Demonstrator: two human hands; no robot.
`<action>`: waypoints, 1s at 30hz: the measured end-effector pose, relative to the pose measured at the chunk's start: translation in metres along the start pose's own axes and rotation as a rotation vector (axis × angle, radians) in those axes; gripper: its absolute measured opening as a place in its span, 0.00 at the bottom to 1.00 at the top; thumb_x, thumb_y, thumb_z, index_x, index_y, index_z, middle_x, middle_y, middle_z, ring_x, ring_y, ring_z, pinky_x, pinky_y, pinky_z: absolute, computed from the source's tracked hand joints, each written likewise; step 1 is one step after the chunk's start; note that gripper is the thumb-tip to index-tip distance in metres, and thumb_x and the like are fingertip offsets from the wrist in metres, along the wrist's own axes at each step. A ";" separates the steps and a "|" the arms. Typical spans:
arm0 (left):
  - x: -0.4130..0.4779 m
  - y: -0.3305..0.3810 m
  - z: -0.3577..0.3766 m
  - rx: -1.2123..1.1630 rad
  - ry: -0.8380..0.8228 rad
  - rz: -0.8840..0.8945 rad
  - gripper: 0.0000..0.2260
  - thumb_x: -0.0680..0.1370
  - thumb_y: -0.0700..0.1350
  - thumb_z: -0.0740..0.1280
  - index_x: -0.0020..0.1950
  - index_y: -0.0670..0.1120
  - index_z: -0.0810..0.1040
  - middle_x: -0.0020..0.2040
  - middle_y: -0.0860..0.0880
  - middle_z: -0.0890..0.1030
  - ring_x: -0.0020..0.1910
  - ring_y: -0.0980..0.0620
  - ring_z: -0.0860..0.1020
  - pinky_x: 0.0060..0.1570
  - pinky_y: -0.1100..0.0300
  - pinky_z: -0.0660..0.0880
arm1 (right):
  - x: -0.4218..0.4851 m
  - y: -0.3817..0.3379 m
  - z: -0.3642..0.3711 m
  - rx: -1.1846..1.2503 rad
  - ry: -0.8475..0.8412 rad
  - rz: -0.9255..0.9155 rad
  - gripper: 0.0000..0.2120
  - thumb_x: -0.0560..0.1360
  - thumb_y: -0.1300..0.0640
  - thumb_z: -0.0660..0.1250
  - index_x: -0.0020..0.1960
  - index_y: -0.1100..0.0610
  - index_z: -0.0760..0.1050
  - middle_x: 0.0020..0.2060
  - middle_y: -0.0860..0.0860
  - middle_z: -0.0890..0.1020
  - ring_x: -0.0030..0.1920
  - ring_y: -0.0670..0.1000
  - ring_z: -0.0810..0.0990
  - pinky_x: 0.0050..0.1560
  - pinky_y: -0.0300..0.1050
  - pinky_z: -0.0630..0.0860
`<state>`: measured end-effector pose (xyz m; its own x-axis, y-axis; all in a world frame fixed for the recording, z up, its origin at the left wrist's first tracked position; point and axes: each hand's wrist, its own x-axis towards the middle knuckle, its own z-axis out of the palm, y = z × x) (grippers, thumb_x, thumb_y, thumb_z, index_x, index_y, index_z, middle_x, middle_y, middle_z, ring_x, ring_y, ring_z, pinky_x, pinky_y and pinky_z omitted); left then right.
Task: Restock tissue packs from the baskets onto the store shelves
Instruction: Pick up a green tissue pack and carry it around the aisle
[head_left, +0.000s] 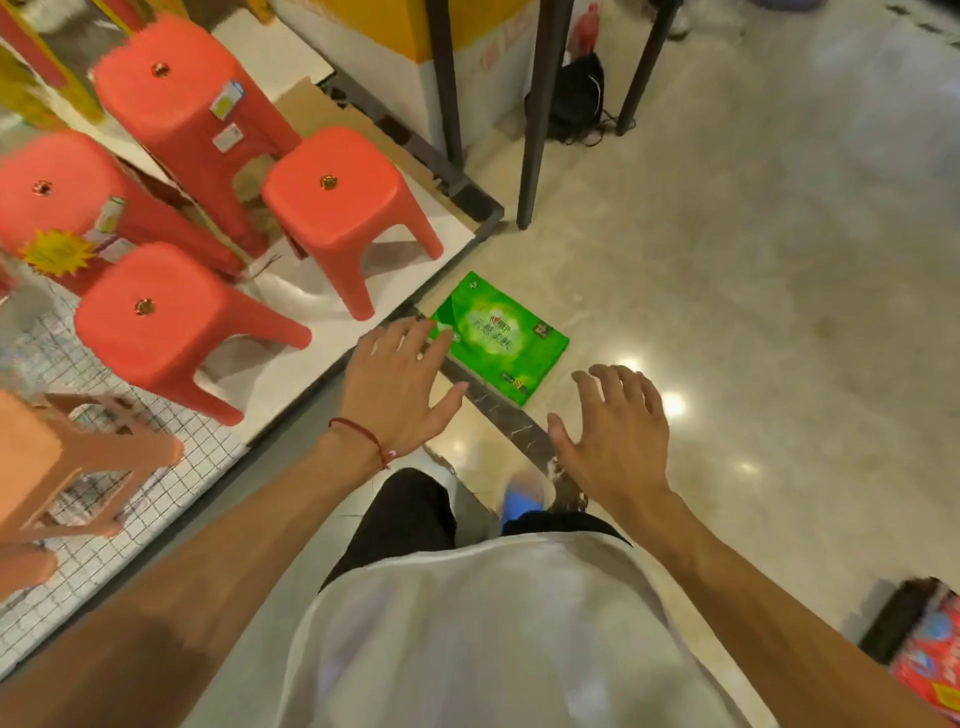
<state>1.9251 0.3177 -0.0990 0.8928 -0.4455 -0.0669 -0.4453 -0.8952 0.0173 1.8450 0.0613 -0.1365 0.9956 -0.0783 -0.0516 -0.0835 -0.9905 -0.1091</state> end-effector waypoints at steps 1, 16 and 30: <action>0.017 -0.007 0.000 -0.004 0.002 0.013 0.29 0.79 0.62 0.59 0.70 0.45 0.77 0.66 0.43 0.79 0.64 0.40 0.76 0.59 0.45 0.72 | 0.013 0.000 -0.001 -0.003 0.013 0.013 0.29 0.77 0.39 0.59 0.66 0.58 0.80 0.64 0.57 0.82 0.68 0.62 0.77 0.73 0.58 0.65; 0.244 -0.154 0.059 -0.117 -0.210 0.385 0.27 0.79 0.62 0.61 0.70 0.45 0.76 0.68 0.44 0.78 0.66 0.42 0.74 0.56 0.45 0.75 | 0.169 -0.069 0.033 -0.042 0.022 0.461 0.27 0.79 0.40 0.61 0.68 0.59 0.79 0.64 0.57 0.82 0.68 0.62 0.76 0.72 0.61 0.67; 0.315 -0.180 0.239 -0.045 -0.376 0.430 0.28 0.79 0.62 0.58 0.68 0.44 0.79 0.66 0.43 0.79 0.63 0.40 0.77 0.53 0.46 0.77 | 0.227 -0.066 0.237 0.131 -0.078 0.644 0.22 0.77 0.44 0.67 0.64 0.58 0.80 0.60 0.56 0.83 0.64 0.62 0.78 0.68 0.57 0.66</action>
<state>2.2699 0.3420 -0.3612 0.5431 -0.7412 -0.3944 -0.7523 -0.6382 0.1635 2.0664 0.1361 -0.3764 0.7392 -0.6372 -0.2182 -0.6707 -0.7261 -0.1515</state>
